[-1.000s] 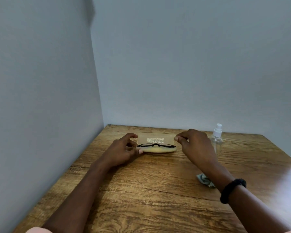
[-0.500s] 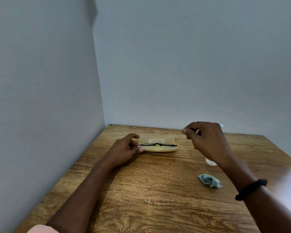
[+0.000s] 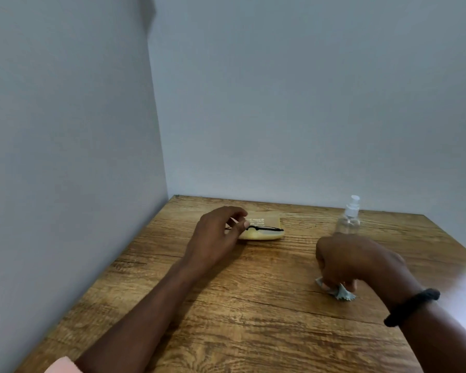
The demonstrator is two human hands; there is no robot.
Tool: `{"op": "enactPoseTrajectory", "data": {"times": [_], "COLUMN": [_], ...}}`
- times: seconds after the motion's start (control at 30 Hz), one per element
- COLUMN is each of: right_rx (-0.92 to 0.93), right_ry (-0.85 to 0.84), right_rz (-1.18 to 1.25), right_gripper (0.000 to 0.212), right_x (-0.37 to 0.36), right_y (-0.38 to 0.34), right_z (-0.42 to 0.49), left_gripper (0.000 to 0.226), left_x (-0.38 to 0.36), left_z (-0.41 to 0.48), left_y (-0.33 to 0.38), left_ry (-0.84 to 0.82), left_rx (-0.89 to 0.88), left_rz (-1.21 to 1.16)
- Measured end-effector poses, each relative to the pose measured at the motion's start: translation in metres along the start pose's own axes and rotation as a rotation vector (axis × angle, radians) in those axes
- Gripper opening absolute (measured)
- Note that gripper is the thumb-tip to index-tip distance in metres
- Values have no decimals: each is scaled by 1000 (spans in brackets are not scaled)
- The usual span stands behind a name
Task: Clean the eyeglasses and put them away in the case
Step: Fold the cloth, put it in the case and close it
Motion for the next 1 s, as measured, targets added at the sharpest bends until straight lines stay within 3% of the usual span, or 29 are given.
{"op": "enactPoseTrajectory", "data": {"times": [0.1, 0.23, 0.4, 0.6, 0.73, 0.87, 0.93, 1.0], "right_rx": [81, 271, 360, 357, 357, 332, 321, 337], "right_ry": [0, 165, 350, 285, 232, 245, 310, 485], "right_rz": [73, 526, 1076, 1445, 1550, 1580, 1545, 1384], "right_gripper": [14, 1, 4, 12, 15, 15, 16, 10], "right_x": [4, 26, 30, 20, 11, 4, 4, 11], "right_y": [-4, -12, -13, -14, -21, -25, -26, -25], "right_z": [3, 5, 9, 21, 26, 28, 27, 22], "left_gripper": [22, 20, 28, 32, 44, 33, 27, 26], "left_x": [-9, -23, -38, -37, -39, -43, -44, -44], "left_z": [-7, -16, -25, -24, -24, -24, -24, -23], "left_y": [18, 30, 45, 42, 39, 35, 30, 27], "left_ry": [-41, -137, -217, -182, -183, -190, -176, -159], "left_rx": [-31, 39, 156, 291, 354, 417, 450, 486], "left_rz": [-60, -218, -520, -745, -861, -960, -968, -990]}}
Point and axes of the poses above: each hand's wrist, its own z-axis towards the middle knuckle, its own x-axis out of the back of the hand, y = z × x, the point moved 7 cm from there along z, towards the middle knuckle, and after that the axes turned 9 degrees about z, right-handed, at the moved point
